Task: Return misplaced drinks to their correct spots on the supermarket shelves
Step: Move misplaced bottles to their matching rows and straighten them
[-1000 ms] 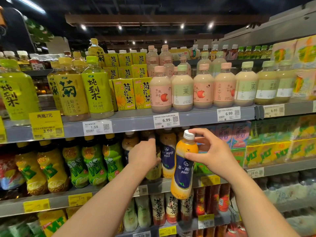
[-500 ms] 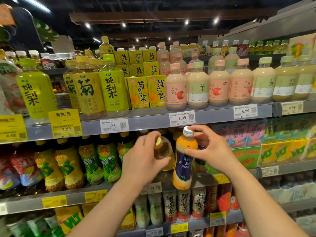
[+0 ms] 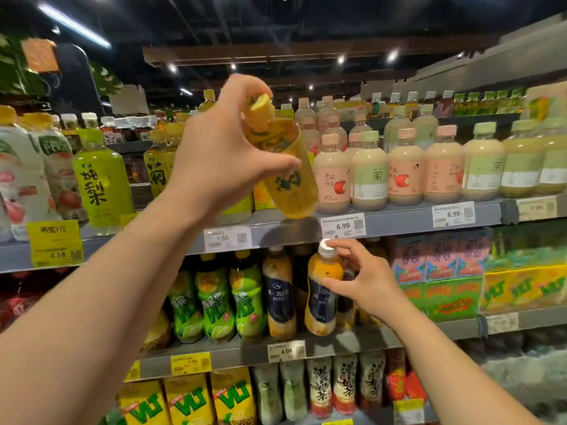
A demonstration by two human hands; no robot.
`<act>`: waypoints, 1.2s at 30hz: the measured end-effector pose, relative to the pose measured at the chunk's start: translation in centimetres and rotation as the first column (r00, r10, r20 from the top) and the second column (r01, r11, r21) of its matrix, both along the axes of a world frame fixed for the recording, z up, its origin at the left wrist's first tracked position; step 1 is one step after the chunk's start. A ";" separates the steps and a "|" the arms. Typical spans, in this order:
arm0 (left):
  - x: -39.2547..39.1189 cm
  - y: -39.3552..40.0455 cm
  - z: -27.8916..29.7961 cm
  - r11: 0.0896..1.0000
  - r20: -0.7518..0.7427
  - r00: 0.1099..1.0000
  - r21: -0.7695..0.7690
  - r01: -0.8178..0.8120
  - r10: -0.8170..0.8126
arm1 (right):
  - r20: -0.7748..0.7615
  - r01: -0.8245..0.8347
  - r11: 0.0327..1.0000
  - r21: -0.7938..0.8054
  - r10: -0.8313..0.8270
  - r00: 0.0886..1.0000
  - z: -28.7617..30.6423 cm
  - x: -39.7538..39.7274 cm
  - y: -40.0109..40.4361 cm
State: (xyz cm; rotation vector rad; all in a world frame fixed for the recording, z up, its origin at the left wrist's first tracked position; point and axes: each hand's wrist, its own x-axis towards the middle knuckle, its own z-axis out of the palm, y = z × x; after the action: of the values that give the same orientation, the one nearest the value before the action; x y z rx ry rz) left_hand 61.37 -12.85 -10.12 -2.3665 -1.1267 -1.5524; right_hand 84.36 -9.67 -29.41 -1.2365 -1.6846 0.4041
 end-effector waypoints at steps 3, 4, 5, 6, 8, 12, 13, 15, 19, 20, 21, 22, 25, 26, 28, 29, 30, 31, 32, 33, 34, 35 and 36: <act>0.1 1.6 1.1 0.998 -0.016 0.998 0.032 -0.062 0.063 | 0.012 0.001 1.000 0.001 -0.001 1.000 0.0 -0.5 0.5; 0.2 2.2 1.3 0.996 -0.027 0.996 0.031 -0.082 0.083 | 0.020 -0.005 1.000 -0.001 0.005 1.000 -0.1 -0.8 0.7; 0.2 2.8 1.5 0.994 -0.044 0.994 0.026 -0.104 0.105 | 0.033 -0.010 1.000 -0.004 0.010 0.999 -0.2 -1.0 0.9; 0.3 3.4 1.6 0.992 -0.066 0.989 0.016 -0.128 0.129 | 0.047 -0.015 1.000 -0.004 0.015 0.999 -0.3 -1.2 1.1; 0.4 4.8 1.6 0.985 -0.106 0.980 -0.006 -0.172 0.170 | 0.066 -0.019 1.000 -0.008 0.020 0.998 -0.4 -1.5 1.5; 0.5 7.2 1.5 0.967 -0.179 0.954 -0.040 -0.251 0.240 | 0.100 -0.034 0.999 -0.028 0.037 0.994 -0.4 -2.1 2.2; 0.5 7.6 1.4 0.962 -0.200 0.947 -0.048 -0.267 0.253 | 0.108 -0.031 0.999 -0.030 0.034 0.994 -0.5 -2.1 2.4; 0.6 8.1 1.2 0.958 -0.232 0.938 -0.063 -0.278 0.257 | 0.114 -0.011 0.999 -0.037 0.015 0.993 -0.8 -2.0 2.7; 0.8 8.8 1.3 0.956 -0.282 0.926 -0.081 -0.283 0.250 | 0.128 0.031 0.996 -0.079 -0.021 0.992 -1.0 -1.8 3.4; 0.9 8.9 1.6 0.953 -0.304 0.920 -0.092 -0.288 0.248 | 0.135 0.034 0.995 -0.090 -0.021 0.991 -0.9 -1.8 3.7; 1.0 9.0 1.9 0.951 -0.327 0.913 -0.104 -0.293 0.245 | 0.148 0.033 0.995 -0.096 -0.019 0.989 -0.8 -1.9 3.8; 1.1 9.1 2.1 0.948 -0.339 0.910 -0.125 -0.293 0.237 | 0.170 0.035 0.995 -0.097 -0.018 0.985 -0.8 -2.0 4.0; 1.3 9.3 2.7 0.938 -0.300 0.937 -0.235 -0.253 0.177 | 0.269 0.059 0.996 -0.062 -0.040 0.962 -0.6 -2.3 4.3; 1.3 9.4 2.8 0.935 -0.300 0.940 -0.256 -0.245 0.165 | 0.308 0.075 0.996 -0.055 -0.055 0.950 -0.5 -2.3 4.3; 1.5 9.6 2.9 0.930 -0.310 0.939 -0.276 -0.241 0.151 | 0.441 0.141 0.990 -0.017 -0.119 0.889 -0.2 -2.3 4.1; 1.5 9.7 2.9 0.929 -0.314 0.938 -0.280 -0.241 0.149 | 0.518 0.182 0.983 0.018 -0.165 0.839 0.0 -2.3 4.0; 1.6 9.8 2.9 0.928 -0.318 0.936 -0.281 -0.244 0.149 | 0.578 0.218 0.975 0.044 -0.203 0.790 0.2 -2.2 4.0; 1.6 10.0 2.9 0.927 -0.322 0.934 -0.280 -0.248 0.153 | 0.618 0.241 0.969 0.060 -0.226 0.753 0.4 -2.3 4.0; 1.7 10.2 2.8 0.927 -0.325 0.932 -0.276 -0.255 0.159 | 0.644 0.257 0.965 0.060 -0.234 0.729 0.5 -2.3 4.0; 1.7 10.4 2.7 0.926 -0.327 0.930 -0.272 -0.261 0.167 | 0.662 0.266 0.962 0.058 -0.237 0.711 0.6 -2.3 4.2; 1.8 10.6 2.6 0.926 -0.329 0.928 -0.267 -0.268 0.174 | 0.678 0.275 0.960 0.051 -0.236 0.696 0.6 -2.2 4.4; 1.8 10.8 2.5 0.925 -0.330 0.927 -0.262 -0.273 0.180 | 0.691 0.279 0.959 0.044 -0.231 0.685 0.7 -2.2 4.7; 1.9 11.0 2.4 0.925 -0.331 0.925 -0.259 -0.278 0.186 | 0.700 0.281 0.959 0.031 -0.221 0.679 0.8 -2.1 4.9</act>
State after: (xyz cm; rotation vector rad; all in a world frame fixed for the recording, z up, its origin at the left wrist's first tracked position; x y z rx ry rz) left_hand 63.23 -1.87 -7.68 -2.4208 -1.5917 -0.9572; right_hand 82.25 -4.76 -28.62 -1.8067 -2.0839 -0.2207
